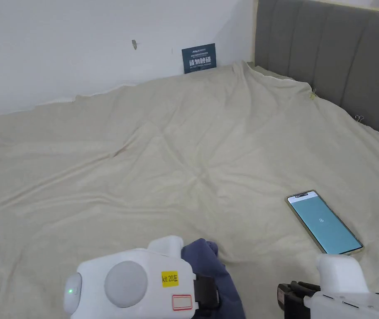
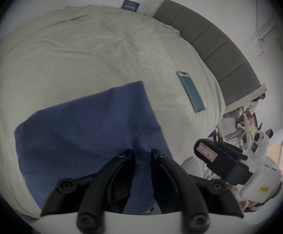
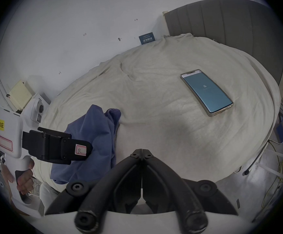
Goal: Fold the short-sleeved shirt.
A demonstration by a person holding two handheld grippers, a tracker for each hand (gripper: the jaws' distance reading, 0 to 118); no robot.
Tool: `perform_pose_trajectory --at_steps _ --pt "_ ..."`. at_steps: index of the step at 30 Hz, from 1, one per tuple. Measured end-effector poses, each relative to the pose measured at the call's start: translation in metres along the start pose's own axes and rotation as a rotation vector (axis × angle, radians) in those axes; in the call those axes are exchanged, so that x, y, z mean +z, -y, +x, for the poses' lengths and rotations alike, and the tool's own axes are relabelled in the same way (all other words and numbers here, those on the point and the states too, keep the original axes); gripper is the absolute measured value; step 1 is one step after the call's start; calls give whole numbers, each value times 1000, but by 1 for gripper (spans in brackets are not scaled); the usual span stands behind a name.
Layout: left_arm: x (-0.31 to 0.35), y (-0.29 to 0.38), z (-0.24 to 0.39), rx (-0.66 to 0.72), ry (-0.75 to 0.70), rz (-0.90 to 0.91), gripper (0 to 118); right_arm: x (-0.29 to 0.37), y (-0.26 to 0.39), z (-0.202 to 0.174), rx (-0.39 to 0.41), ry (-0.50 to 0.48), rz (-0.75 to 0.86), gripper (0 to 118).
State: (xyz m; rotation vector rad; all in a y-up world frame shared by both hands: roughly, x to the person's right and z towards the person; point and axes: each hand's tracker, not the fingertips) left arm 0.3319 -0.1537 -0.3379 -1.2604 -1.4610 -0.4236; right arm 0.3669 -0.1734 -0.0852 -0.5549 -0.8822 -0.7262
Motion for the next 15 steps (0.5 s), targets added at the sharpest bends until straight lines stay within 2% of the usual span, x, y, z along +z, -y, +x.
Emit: perform_pose_trajectory --at_steps 2,4,7,9,12,13,15 --pt "2 -1 2 64 18 6 23 2 -1 -2 7 8 3 0" --pt "2 0 4 24 82 30 23 4 -3 -5 14 17 6 0" --pt "4 7 -1 38 107 8 23 8 -4 -13 37 20 8 0" --pt "18 11 -13 103 218 35 23 12 -7 -19 60 20 11 0" --pt "53 19 -46 246 485 101 23 15 -12 -31 92 19 23 0" --pt "67 22 -56 252 510 147 23 14 -14 -36 99 13 26 0" --pt "93 30 -71 221 434 258 23 12 -17 -47 113 -11 31 0"
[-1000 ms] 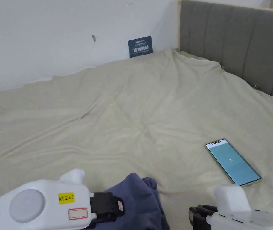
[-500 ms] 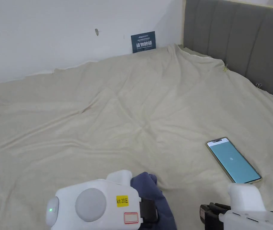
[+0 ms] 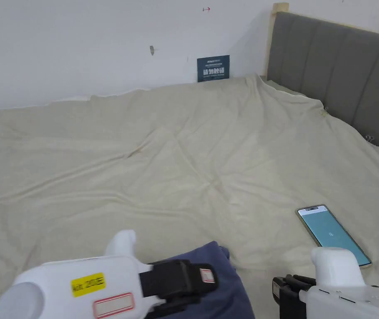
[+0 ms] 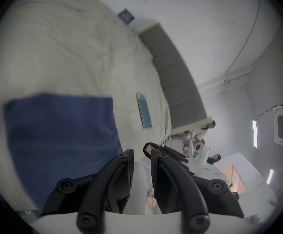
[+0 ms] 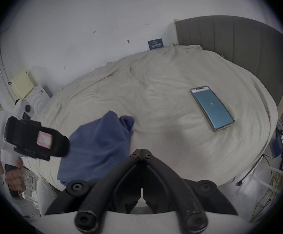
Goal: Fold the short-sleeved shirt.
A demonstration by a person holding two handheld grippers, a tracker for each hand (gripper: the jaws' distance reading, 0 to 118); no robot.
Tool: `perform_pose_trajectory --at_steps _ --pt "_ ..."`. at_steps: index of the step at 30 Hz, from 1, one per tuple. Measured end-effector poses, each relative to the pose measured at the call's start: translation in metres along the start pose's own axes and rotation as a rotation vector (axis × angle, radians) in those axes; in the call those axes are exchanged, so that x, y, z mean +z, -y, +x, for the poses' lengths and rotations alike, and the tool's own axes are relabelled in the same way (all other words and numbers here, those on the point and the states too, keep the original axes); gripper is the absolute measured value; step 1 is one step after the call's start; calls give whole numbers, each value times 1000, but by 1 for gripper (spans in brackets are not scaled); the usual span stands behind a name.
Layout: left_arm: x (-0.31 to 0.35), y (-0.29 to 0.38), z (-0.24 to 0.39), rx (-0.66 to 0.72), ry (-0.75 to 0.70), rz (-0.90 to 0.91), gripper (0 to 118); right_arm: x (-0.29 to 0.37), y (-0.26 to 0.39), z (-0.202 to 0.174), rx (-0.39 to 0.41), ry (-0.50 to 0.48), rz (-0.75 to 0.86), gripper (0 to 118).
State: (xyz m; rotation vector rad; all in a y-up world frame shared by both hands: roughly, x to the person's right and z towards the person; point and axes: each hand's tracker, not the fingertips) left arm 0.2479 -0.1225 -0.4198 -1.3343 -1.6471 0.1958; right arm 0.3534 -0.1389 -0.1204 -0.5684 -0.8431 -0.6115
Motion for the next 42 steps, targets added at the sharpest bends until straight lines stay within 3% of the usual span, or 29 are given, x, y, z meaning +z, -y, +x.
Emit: perform_pose_trajectory --at_steps 3,7,12,14,17,18,19,20,21,22,26,29,31,36,38,39,40,41,42 --pt "38 1 -8 -89 -205 129 23 -7 -5 -22 47 -49 6 0" --pt "66 13 -40 -73 -300 217 23 -29 -4 -54 140 -92 -3 0" --pt "78 20 -86 106 -242 193 23 -72 15 -75 205 -80 -42 0" --pt "75 23 -97 140 -253 168 23 -93 30 -78 270 20 -83 0" --pt "67 26 -110 159 -225 110 23 -95 48 -81 382 45 12 0" --pt "64 27 -113 175 -208 101 24 -92 49 -84 418 57 23 0" --pt "60 27 -117 181 -187 91 36 -93 49 -87 449 78 -2 0" --pt "56 27 -120 201 -170 76 59 -94 49 -88 454 77 -3 0" --pt "53 28 -123 232 -156 68 96 -95 47 -88 440 75 -4 0" --pt "47 28 -127 255 -137 57 116 -94 45 -87 428 73 -11 0" --pt "41 35 -139 353 26 99 118 -94 39 -70 274 -8 -27 0" --pt "22 25 -144 427 61 23 118 -94 34 -59 194 -52 -53 0" --pt "8 22 -142 392 121 -41 118 -95 32 -57 188 -59 -56 0" --pt "-34 9 -119 238 16 -121 118 -94 31 -59 200 -56 -63 0" --pt "-36 3 -113 196 -13 -111 114 -94 30 -60 198 -52 -68 0" --pt "-34 1 -114 183 -46 -104 94 -93 29 -59 197 -51 -70 0" --pt "-31 -3 -116 173 -133 -96 54 -93 28 -59 191 -50 -77 0" --pt "-31 -5 -127 191 -207 -80 22 -91 25 -59 178 -54 -82 0" --pt "-32 -2 -136 257 -95 -133 22 -90 23 -59 146 -93 -101 0"
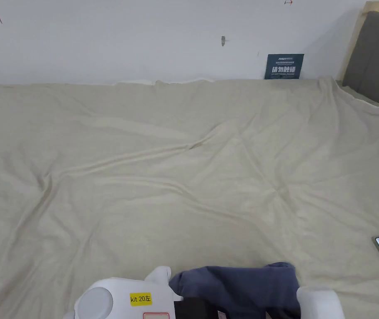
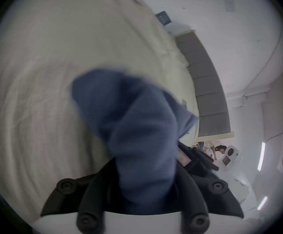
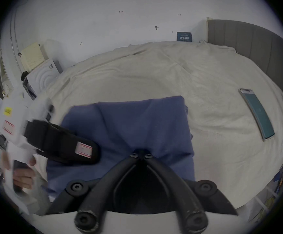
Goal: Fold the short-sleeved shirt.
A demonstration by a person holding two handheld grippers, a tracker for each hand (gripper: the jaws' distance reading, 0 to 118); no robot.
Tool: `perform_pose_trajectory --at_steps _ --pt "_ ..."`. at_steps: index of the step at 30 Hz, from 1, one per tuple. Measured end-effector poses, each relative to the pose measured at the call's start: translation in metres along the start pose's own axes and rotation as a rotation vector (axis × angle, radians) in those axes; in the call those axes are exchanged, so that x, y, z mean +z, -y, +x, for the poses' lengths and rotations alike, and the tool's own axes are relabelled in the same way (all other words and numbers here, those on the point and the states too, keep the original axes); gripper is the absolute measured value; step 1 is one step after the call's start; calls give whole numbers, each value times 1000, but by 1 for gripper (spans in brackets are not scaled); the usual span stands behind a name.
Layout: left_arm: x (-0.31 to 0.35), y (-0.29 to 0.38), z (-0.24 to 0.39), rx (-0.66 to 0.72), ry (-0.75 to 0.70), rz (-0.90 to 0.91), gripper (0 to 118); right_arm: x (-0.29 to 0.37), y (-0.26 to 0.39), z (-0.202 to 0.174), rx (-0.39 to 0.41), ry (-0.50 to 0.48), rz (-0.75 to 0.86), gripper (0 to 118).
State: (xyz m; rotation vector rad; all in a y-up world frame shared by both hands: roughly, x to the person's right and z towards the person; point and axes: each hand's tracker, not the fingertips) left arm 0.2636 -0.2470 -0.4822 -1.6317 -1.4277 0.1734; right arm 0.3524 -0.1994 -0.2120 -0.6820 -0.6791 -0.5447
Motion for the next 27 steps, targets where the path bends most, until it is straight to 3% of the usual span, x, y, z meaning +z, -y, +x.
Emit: perform_pose_trajectory --at_steps 1,4,9,12,16,20,27 --pt "4 1 -5 41 66 -6 22 1 -2 -1 -5 24 -3 0" --pt "11 4 4 -53 6 15 22 8 -3 -8 4 16 5 0" --pt "51 -3 -10 -42 18 20 22 23 -6 -27 30 20 18 0" --pt "105 -9 -30 -60 -46 125 22 30 -11 -48 25 1 53 0" --pt "195 -17 -65 -49 -148 229 22 16 -21 -81 -6 -95 45 0" --pt "292 -21 -104 -24 -274 331 22 8 -27 -126 59 -94 112 0" --pt "429 -36 -177 56 -539 439 22 -12 -31 -166 37 -148 87 0"
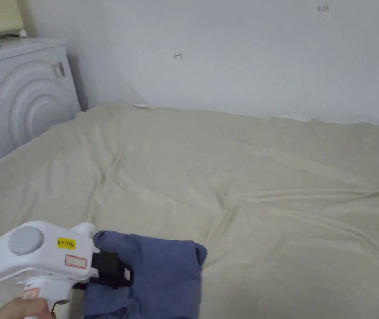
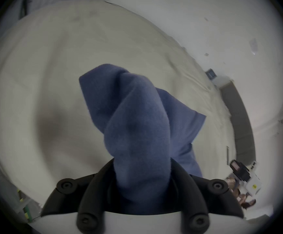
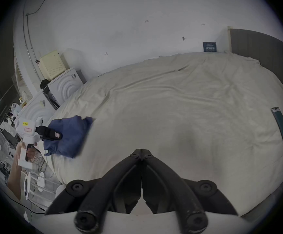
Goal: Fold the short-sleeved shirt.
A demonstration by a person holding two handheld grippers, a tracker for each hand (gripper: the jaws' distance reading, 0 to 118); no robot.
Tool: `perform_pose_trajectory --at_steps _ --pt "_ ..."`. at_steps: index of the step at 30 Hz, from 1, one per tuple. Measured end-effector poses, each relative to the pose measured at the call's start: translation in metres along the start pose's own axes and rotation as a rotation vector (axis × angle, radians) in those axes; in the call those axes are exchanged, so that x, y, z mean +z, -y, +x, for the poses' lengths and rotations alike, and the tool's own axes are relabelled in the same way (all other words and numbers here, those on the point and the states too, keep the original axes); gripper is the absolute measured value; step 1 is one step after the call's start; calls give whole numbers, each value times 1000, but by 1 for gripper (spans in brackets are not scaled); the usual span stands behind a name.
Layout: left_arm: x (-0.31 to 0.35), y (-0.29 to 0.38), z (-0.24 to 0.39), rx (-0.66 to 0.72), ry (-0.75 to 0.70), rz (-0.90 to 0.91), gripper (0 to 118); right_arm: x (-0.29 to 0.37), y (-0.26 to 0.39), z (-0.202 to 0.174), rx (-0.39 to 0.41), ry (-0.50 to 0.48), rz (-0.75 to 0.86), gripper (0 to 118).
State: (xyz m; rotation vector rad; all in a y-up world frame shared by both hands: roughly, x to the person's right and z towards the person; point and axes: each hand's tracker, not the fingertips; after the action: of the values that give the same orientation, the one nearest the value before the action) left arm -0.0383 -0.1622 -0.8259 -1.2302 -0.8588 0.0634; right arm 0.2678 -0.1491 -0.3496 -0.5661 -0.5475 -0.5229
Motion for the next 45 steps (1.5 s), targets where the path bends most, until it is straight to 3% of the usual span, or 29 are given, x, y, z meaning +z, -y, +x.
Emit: perform_pose_trajectory --at_steps 3,5,8,10,14,15,16,17,18,19,28,30,31,35,37,39,43,45 --pt "17 -22 -38 25 -120 44 22 -7 1 -10 36 9 -12 0" --pt "25 -32 -47 40 -285 51 22 -10 -2 -11 37 -2 -29 0" --pt "30 -49 -57 -28 -563 114 22 -11 -2 -10 31 3 -33 0" --pt "32 -63 -65 -15 -619 131 22 -13 -3 -10 41 21 -41 0" --pt "24 -77 -72 -119 -877 189 22 -14 -2 -9 44 39 -49 0" --pt "23 -78 -74 -120 -921 190 28 -14 -1 -7 46 40 -51 0" --pt "23 -77 -77 -105 -963 197 42 -14 -1 -7 49 44 -54 0" --pt "21 -75 -79 -102 -966 196 70 -14 -1 -6 53 43 -56 0" --pt "22 -71 -78 -105 -952 191 109 -15 -1 -6 56 43 -59 0" --pt "22 -68 -78 -112 -938 158 118 -15 0 -5 60 41 -60 0" --pt "55 -18 -9 -235 -790 216 116 -5 1 0 60 24 -29 0" --pt "64 2 24 -249 -675 305 109 2 -1 2 62 28 -9 0" --pt "70 15 44 -255 -631 370 98 8 -2 4 65 32 5 0" --pt "72 68 129 -355 -604 526 6 37 -11 12 75 83 115 0" --pt "62 88 173 -448 -650 535 4 54 -15 16 86 102 163 0" --pt "60 114 215 -534 -557 628 3 70 -18 17 112 125 209 0" --pt "60 157 284 -452 -310 682 2 106 -15 22 122 149 315 0" --pt "61 175 310 -445 -294 691 2 122 -15 24 123 145 334 0"
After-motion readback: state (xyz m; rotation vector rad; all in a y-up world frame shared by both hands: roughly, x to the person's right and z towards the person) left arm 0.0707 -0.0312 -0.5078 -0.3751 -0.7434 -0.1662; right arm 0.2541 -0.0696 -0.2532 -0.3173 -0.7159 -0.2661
